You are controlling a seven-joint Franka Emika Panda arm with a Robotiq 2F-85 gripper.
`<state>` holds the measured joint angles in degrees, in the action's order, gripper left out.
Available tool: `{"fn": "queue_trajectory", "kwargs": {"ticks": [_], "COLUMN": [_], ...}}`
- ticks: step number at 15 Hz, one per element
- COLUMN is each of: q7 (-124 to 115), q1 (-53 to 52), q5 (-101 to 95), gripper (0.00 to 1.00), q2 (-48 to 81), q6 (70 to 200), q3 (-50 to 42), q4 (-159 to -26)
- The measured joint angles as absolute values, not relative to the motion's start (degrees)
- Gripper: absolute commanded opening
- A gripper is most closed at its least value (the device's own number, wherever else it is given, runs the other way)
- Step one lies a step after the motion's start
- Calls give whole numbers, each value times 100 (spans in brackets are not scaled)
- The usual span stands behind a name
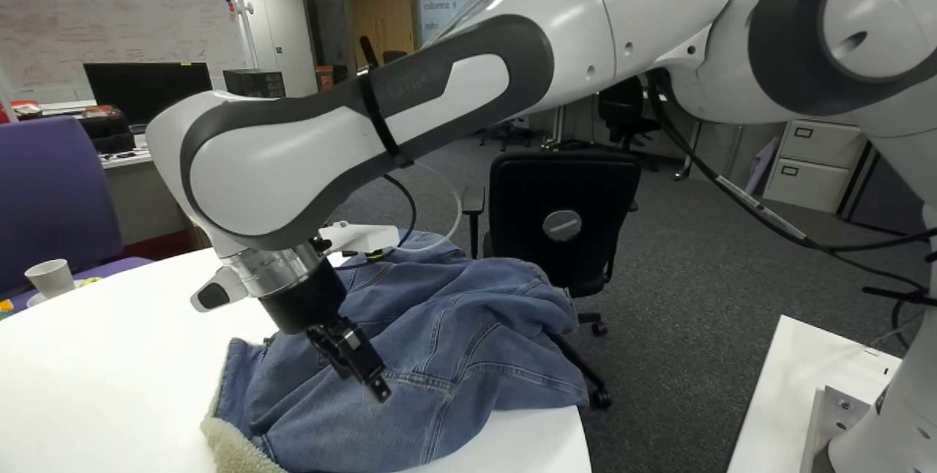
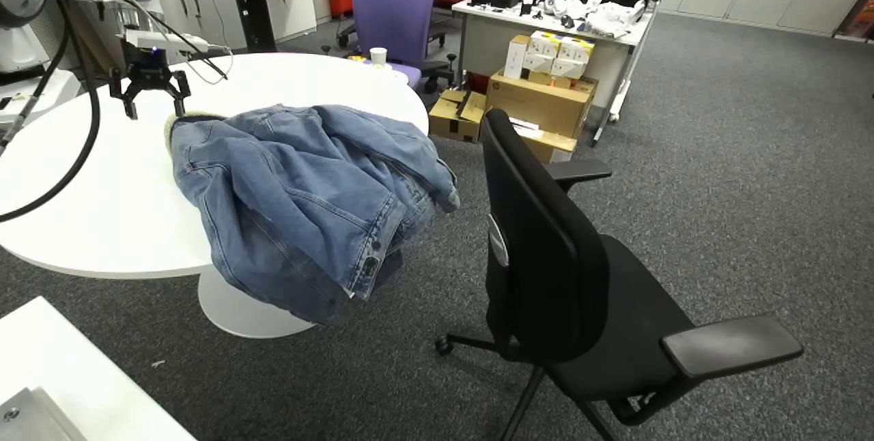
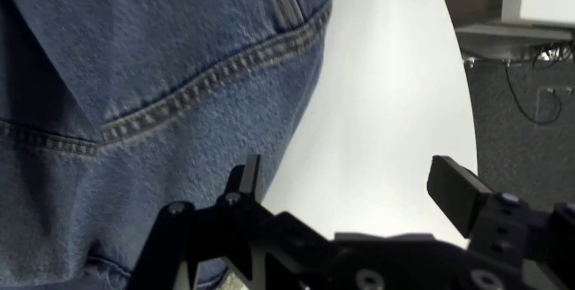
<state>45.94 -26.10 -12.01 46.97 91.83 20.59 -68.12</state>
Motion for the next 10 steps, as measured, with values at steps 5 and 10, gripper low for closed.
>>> {"fn": "queue_trajectory", "kwargs": {"ticks": [5,10], "q7": [4783,4781], "q1": [-2736,-2607], "q5": [-1737,-1655], "gripper": [100,68], "q2": [5123,5466], "q6": [9239,9626], "q3": [1558,1482], "q4": [-6202,-5855]}}
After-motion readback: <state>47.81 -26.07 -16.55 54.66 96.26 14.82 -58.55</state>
